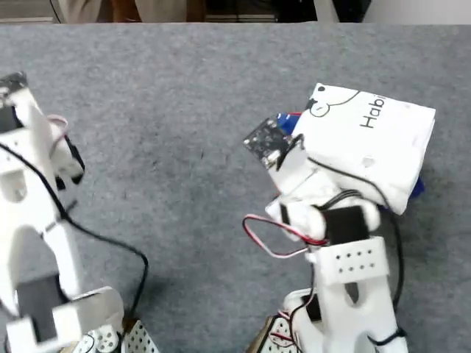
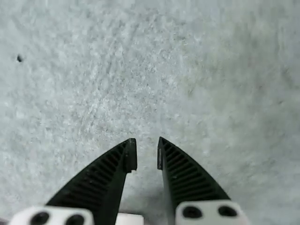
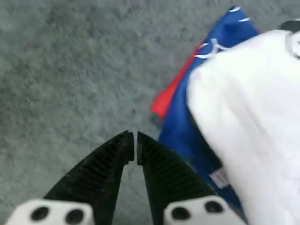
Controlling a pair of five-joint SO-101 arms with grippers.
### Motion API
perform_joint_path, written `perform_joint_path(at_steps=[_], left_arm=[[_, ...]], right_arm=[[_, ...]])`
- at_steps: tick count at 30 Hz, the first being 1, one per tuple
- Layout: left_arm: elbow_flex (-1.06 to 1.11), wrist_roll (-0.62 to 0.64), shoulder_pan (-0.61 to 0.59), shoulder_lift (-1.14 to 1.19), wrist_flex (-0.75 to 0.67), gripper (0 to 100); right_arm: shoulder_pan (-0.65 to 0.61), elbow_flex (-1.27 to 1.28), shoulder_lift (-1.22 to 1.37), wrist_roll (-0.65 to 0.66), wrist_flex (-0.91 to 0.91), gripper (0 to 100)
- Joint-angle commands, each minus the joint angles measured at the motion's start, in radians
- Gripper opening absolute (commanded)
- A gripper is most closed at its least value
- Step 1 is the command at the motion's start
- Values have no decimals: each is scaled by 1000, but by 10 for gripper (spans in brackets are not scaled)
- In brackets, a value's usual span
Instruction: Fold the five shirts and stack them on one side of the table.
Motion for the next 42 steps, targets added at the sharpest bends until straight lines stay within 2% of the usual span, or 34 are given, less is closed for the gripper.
perform_joint_path(at_steps=[1, 7, 11, 13, 22, 27, 30, 35, 42], left_arm=[[281, -89, 14, -217, -115, 88], [881, -350, -17, -524, -384, 88], [1198, -399, -52, -710, -603, 89], [1290, -399, -64, -805, -647, 89], [1531, -393, -144, -1216, -632, 89], [1579, -393, -157, -1434, -505, 91], [1573, -396, -155, -1546, -390, 90], [1573, -397, -157, -1538, -393, 90], [1573, -397, -158, -1538, -393, 89]], right_arm=[[-54, 97, -51, -55, -48, 30], [-134, 306, -199, -55, -89, 31], [-143, 507, -308, -55, -227, 31], [-140, 587, -375, -55, -287, 31], [-111, 716, -648, -55, -249, 30], [-30, 855, -789, -55, -247, 30], [31, 857, -865, -55, -209, 30], [162, 855, -944, -55, -28, 30], [185, 852, -995, -58, -5, 30]])
